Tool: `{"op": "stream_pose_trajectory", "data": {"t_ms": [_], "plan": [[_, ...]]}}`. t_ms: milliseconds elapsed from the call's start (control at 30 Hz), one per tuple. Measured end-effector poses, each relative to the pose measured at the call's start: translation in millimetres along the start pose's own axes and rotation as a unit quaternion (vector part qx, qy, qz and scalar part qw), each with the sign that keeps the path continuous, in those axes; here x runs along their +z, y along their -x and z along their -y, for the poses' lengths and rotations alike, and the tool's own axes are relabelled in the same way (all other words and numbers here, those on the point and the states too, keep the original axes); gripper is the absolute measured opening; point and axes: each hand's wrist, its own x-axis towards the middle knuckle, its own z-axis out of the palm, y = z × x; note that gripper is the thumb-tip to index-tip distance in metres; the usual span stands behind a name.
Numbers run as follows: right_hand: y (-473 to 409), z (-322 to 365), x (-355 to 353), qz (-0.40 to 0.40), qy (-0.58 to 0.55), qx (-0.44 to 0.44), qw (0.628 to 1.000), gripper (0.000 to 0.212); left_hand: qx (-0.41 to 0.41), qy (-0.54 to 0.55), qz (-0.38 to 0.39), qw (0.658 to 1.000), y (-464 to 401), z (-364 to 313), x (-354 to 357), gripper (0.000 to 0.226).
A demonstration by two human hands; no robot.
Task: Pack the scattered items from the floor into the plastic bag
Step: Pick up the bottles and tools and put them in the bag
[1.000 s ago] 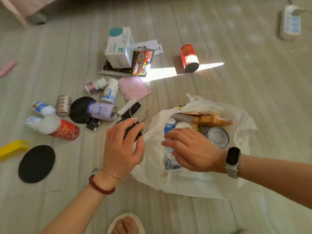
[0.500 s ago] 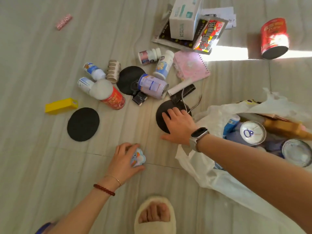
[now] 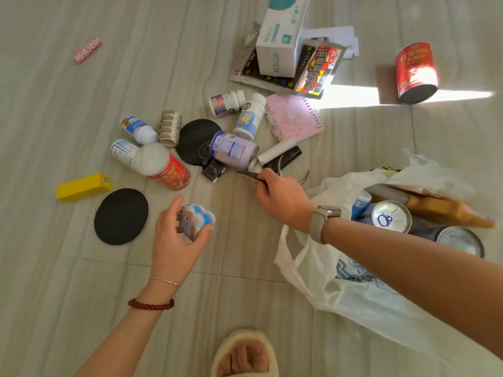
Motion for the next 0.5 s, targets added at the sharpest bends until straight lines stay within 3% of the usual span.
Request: {"op": "stream_pose_trajectory", "data": {"t_ms": [100,233,333,500], "plan": [[13,5,-34,-0.074,-0.199,0.003,0.977,0.021,0.078,0.049,-0.034,0.995,-6,-48,-1,0.063],[35,2,-89,-0.166,-0.353,-0.026,0.921,0.020,0.222,0.054,-0.020,0.973,1,-116,13,0.056],[59,-20,-128,-0.238,-0.338,-0.053,0.909,0.022,0.341,0.035,-0.003,0.939,16,-152,37,0.053],[108,-77,-159,-0.311,-0.253,0.043,0.915,0.026,0.435,-0.047,0.172,0.882,54,-169,101,0.056]]}}
